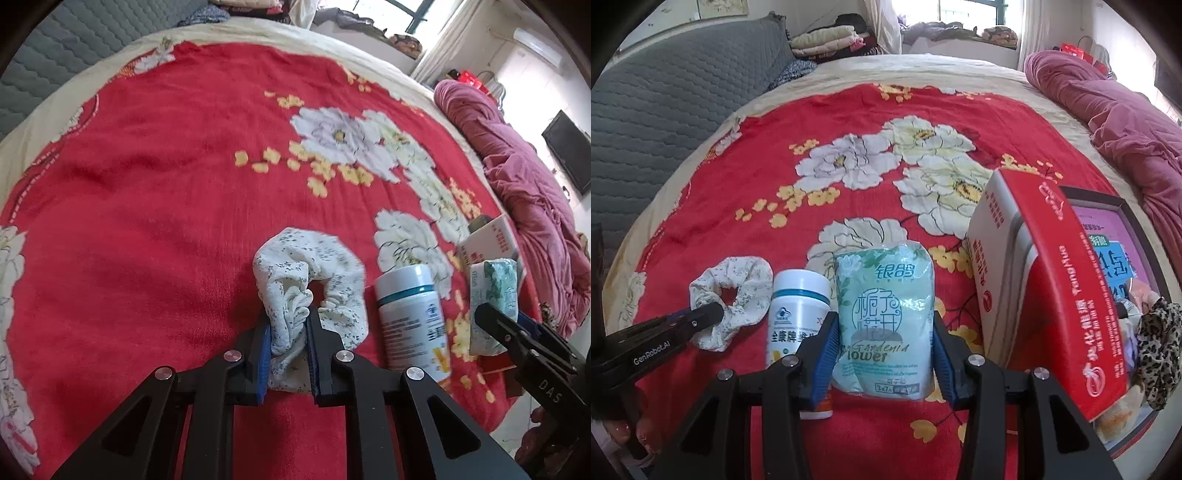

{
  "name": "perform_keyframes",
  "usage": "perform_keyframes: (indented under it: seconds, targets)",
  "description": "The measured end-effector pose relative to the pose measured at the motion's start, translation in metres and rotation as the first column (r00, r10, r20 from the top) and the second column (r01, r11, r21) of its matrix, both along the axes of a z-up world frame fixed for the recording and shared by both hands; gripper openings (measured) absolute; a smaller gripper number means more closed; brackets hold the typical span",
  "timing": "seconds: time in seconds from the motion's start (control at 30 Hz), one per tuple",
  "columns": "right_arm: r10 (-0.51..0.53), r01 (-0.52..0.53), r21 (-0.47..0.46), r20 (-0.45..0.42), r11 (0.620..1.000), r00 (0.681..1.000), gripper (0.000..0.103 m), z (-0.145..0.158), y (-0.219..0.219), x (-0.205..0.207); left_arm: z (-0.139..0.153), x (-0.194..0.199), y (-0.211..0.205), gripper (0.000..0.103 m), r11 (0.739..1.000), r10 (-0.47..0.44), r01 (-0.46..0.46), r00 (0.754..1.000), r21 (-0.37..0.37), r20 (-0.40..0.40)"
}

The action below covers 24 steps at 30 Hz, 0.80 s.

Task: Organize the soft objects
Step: 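Lift the white scrunchie and green tissue pack and carry both over the tray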

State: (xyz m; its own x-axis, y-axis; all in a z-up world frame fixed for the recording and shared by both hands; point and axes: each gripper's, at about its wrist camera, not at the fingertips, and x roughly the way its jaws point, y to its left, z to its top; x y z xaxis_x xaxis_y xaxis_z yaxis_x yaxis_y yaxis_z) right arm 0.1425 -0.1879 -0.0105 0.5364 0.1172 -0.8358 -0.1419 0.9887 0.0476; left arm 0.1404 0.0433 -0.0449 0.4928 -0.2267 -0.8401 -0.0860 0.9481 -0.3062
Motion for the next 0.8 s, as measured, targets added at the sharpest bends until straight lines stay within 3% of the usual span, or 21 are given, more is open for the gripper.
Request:
perform_keyframes:
  seconds: [0.43,0.67,0.8]
  targets:
    - [-0.032,0.028,0.048,0.090,0.998,0.995,0.047,0.047,-0.026,-0.022,0.070,-0.019,-0.032,0.017,0.997,-0.063,0.068,0.990,-0.034,0.125]
    - [-0.104,0.093,0.070,0.175,0.993,0.979,0.047,0.087,-0.071,-0.040,0.105,-0.024,-0.086,0.017,0.986,-0.159,0.165,0.970,-0.020,0.185]
    - [-0.191,0.183,0.055,0.231,0.982,0.954,0.047,0.105,-0.111,-0.053,0.117,-0.026,-0.125,0.017,0.974,-0.219,0.226,0.955,-0.009,0.202]
